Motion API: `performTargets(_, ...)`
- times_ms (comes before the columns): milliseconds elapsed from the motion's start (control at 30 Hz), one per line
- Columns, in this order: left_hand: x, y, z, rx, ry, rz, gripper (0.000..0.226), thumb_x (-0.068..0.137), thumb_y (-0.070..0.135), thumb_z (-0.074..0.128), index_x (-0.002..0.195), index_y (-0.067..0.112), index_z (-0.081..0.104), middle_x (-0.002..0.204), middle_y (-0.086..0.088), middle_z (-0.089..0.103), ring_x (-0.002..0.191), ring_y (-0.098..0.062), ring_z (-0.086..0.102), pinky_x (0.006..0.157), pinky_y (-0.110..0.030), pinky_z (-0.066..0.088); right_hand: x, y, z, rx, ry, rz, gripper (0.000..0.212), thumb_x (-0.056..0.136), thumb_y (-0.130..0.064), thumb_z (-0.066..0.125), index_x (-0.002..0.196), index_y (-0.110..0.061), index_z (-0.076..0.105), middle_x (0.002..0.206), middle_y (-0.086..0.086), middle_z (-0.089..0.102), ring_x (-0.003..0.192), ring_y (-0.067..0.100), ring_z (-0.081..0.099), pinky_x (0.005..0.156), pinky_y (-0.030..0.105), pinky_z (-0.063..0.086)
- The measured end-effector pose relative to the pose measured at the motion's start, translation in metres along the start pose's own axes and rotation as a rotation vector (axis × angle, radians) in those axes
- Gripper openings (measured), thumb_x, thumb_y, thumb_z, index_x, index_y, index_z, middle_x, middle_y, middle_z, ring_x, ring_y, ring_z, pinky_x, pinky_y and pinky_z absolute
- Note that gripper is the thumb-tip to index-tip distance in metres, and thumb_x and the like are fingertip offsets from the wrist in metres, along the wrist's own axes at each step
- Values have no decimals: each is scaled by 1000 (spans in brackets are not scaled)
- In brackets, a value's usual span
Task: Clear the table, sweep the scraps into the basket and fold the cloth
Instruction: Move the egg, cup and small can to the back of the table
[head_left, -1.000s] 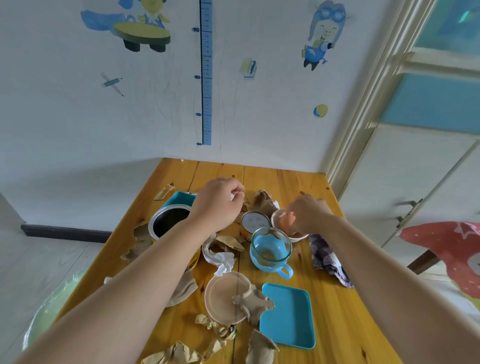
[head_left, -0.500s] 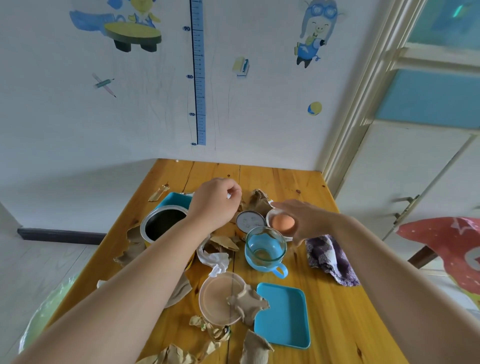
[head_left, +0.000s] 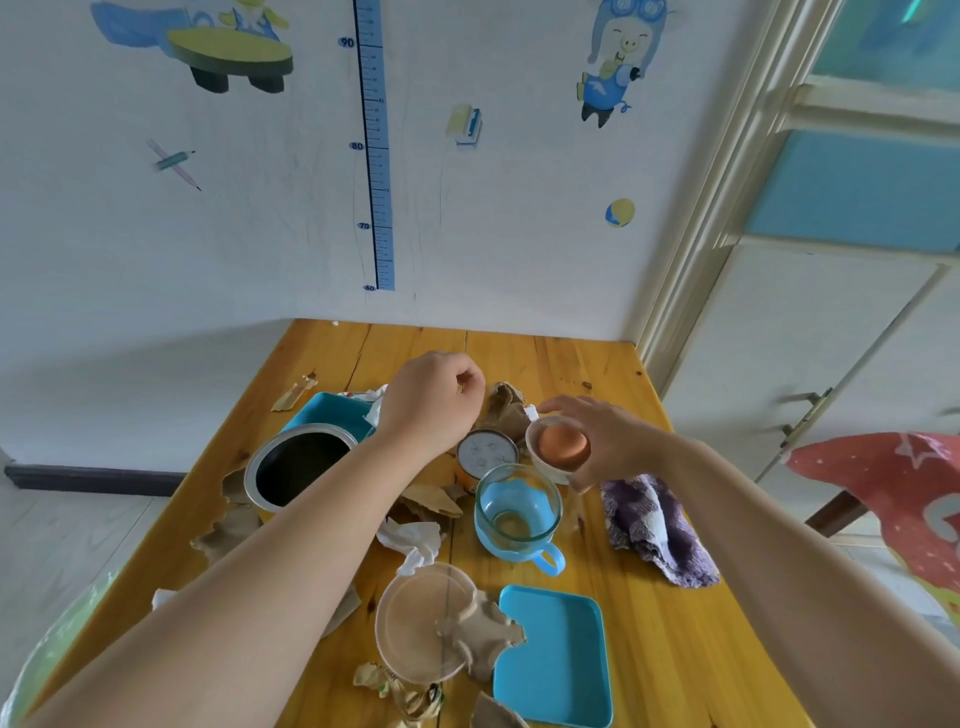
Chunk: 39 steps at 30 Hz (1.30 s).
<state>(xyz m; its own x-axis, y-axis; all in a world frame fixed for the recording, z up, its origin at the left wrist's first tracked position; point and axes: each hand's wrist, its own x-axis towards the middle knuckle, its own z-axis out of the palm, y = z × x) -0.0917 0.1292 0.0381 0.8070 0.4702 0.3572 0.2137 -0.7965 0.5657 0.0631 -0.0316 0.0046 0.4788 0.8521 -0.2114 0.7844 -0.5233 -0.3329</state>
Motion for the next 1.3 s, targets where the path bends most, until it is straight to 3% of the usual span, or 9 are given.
performTargets(133,7,1,9,-26,-6,9,20,91,19,49,92,12,68,95,-1,69,87,-15,60,74,-29,51,6,6,-18,107,87,19,89,63,-16,77,136,-34,29,128,1,43,109,21,47,87,31,43)
performTargets(300,15,-1,20,-31,-32,5,21,91,19,48,92,11,68,93,-1,66,80,-15,57,67,-29,49,33,27,-34,71,245,149,90,59,-24,77,136,-31,31,131,5,41,112,24,45,89,36,45)
performTargets(433,27,-3,28,-9,-53,3,20,91,18,48,91,12,67,92,1,64,74,-11,51,62,-24,41,57,46,-29,36,247,261,90,57,-28,78,135,-26,32,128,9,43,106,24,45,87,36,46)
performTargets(667,38,-7,47,-8,-53,3,20,90,14,48,86,10,67,91,-2,64,76,-15,55,67,-28,47,86,62,-13,96,263,299,82,63,-24,76,133,-22,34,124,9,43,100,23,45,75,29,42)
performTargets(833,41,-12,54,-58,-20,-7,18,89,16,50,86,12,68,88,0,65,56,-4,43,81,-28,47,107,75,-19,132,312,287,83,67,-23,75,136,-17,31,128,10,45,104,23,48,74,28,42)
performTargets(1000,46,-11,54,-66,-22,-24,18,90,16,51,87,12,69,90,2,64,53,-3,43,72,-27,49,123,85,-27,159,331,294,83,71,-15,73,139,-15,26,129,12,46,95,19,45,56,17,36)
performTargets(1167,47,-10,59,-72,-3,-14,19,89,17,51,88,12,69,90,1,66,72,-10,56,66,-23,46,136,94,-32,123,361,324,84,75,-14,71,143,-19,22,137,11,42,111,27,49,75,28,45)
performTargets(1300,45,-12,65,-69,-7,0,19,90,18,51,89,11,69,89,0,66,62,-2,47,55,-11,36,142,102,-36,78,352,352,80,77,-14,68,143,-19,22,138,12,40,115,31,48,87,38,49)
